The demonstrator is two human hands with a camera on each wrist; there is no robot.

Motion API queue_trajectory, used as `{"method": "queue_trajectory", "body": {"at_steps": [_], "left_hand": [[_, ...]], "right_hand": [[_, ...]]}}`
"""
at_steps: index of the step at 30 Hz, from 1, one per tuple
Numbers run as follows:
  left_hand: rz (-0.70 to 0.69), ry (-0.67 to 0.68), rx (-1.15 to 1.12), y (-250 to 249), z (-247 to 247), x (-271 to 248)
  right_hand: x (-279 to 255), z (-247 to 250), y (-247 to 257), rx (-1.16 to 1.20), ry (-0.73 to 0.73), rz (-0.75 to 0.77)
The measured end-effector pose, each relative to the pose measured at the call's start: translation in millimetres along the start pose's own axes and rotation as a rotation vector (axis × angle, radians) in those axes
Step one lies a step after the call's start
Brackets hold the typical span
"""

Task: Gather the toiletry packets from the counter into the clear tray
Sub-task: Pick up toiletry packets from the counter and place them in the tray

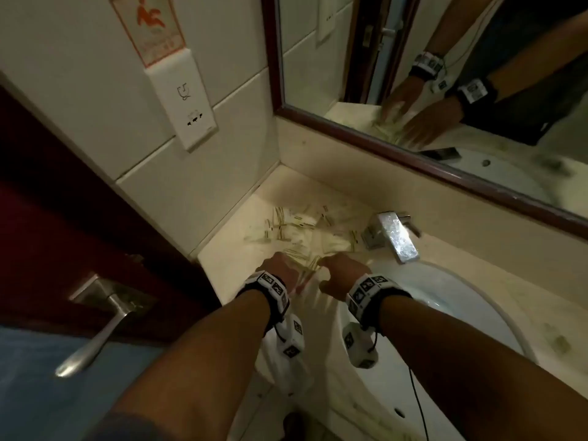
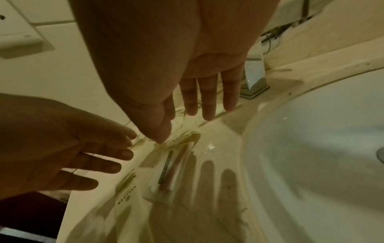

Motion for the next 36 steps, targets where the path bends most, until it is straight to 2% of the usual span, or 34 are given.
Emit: {"method": "queue_trajectory", "body": {"at_steps": [7,13,18,21,29,36], "left_hand": [[-0.1,0.116,0.027,-16,-5,26],[-0.092,0.218,0.085,-10,-25,47],[-0.108,0.179,0.112,-11,-24,55],[-0.13,0.157,0.137,-11,-16,52],[-0.172,0.046,0.109,-12,19,41],[-0.231,-0.132,0.097,-30,44,15]], "right_hand": [[32,-6,7,0.066,0.045,-0.05],[51,-11,18,0.17,0.02,-0.037],[53,-14,26,0.152,0.004,0.01],[52,-10,24,0.168,-0.028,-0.023],[37,17,2,0.05,-0.261,-0.093],[10,33,4,0.019,-0.348,-0.075]]}}
Point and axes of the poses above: each hand's wrist, its own x-axis towards the middle knuckle, its own z-axis out of the back of the hand, y = z × x, the point moved 7 cm from there along x, towards the middle knuckle, and after that the axes turned 4 degrees about y, right-handed, at the moved point
